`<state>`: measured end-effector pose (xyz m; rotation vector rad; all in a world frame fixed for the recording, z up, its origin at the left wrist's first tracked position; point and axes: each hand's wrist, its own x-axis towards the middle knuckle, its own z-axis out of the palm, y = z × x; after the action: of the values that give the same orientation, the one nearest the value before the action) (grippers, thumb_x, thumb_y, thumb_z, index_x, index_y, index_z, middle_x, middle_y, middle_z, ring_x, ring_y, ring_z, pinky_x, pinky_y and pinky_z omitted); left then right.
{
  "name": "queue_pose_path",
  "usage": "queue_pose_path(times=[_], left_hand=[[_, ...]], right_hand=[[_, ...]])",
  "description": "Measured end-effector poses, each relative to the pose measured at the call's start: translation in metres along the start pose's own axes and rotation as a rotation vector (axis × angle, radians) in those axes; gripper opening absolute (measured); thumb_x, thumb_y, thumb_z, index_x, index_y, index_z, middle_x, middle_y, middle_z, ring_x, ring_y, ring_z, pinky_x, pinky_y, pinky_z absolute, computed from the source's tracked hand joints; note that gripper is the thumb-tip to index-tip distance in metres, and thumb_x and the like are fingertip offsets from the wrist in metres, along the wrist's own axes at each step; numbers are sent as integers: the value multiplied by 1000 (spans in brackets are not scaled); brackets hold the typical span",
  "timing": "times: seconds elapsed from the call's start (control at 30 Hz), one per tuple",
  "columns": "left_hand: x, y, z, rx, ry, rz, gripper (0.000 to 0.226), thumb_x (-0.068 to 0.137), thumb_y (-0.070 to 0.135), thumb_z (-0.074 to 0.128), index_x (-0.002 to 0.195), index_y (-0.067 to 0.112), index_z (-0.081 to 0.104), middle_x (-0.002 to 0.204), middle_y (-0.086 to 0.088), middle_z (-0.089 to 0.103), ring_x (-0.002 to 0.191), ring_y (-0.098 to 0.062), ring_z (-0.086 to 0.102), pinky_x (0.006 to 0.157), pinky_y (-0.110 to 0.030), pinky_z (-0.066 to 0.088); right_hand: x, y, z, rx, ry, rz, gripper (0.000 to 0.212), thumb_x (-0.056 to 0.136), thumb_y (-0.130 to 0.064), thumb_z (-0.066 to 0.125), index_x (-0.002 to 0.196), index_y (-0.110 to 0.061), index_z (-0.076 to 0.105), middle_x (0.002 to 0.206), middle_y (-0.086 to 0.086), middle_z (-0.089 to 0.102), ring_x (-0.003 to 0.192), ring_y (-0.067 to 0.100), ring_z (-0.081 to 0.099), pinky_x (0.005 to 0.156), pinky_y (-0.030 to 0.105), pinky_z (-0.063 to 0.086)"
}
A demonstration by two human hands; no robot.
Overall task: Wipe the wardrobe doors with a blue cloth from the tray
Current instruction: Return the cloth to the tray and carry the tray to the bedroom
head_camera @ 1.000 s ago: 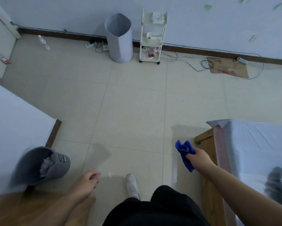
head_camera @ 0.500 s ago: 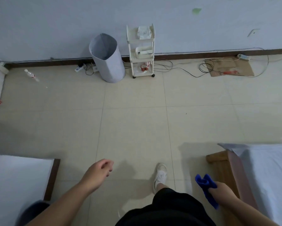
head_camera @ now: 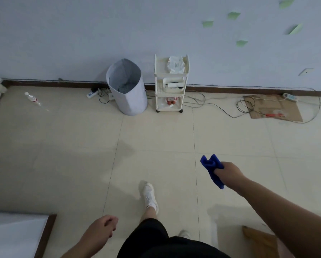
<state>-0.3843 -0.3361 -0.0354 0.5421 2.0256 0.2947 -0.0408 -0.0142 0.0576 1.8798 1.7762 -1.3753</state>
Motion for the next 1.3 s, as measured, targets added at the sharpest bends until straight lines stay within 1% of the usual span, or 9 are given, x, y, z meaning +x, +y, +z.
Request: queue_pose_path(times=[0.1,0.27,0.47,0.63,0.7,0.8,1.0,1.13,1.3], left_hand=[[57,40,-35,31,-37,41,10,99,28,67,93,28,74,78,1,77,64,-13,67,63,-30,48],[125,144,-104,151,-121,154,10,98,35,64,95,43,69,89,2,78,78,-11,73,82,-33,57],[201,291,-162,150,-78,282,12,102,32,59,97,39,67,93,7,75,85,-15,72,74,-31,52],[257,385,-177,113,-94,291,13,100,22,62,101,33,70,97,1,75,84,-18,71,69,-29,50],[274,412,-178,112,-105,287,13,100,24,62,102,35,69,98,3,75,85,-17,71,70,-28,50],[295,439,-184,105,-89,248,15,102,23,60,102,35,69,98,1,75,84,-18,70,70,-28,50],[322,445,-201,132,-91,123,11,101,27,62,104,32,72,93,1,76,80,-14,71,71,-26,52],[349,454,-222,128,-93,68,11,100,24,64,99,31,73,90,-4,77,80,-19,72,81,-32,56],[424,491,-256,106,-85,49,11,98,23,66,97,30,74,85,-1,77,75,-17,72,65,-26,50]], right_hand=[[34,-45,-9,11,9,25,22,80,-12,38,66,-6,53,51,8,56,58,15,55,72,30,46],[65,-72,-12,-23,-7,129,20,88,-8,42,77,-5,59,64,11,62,55,14,57,62,25,44],[89,-55,-21,-23,-59,315,21,85,-9,42,70,-8,56,60,11,64,57,14,63,60,23,44],[147,-45,-50,-26,-76,453,20,86,-10,44,74,-12,60,82,15,78,61,6,68,60,20,43],[178,-60,-75,-23,-69,450,20,85,-11,45,74,-11,61,81,16,77,55,3,64,59,22,42],[226,-105,-121,-20,-85,415,22,88,-9,44,70,-8,57,63,13,71,59,14,65,60,24,43],[319,-249,-224,-43,-90,185,27,84,-3,43,58,-11,44,57,10,56,62,21,56,68,30,44],[373,-330,-268,-21,-33,94,24,80,-4,41,57,-9,44,49,7,54,61,21,54,74,33,47],[439,-389,-283,8,-5,100,19,79,-7,41,63,-6,50,53,12,56,62,23,55,79,35,51]])
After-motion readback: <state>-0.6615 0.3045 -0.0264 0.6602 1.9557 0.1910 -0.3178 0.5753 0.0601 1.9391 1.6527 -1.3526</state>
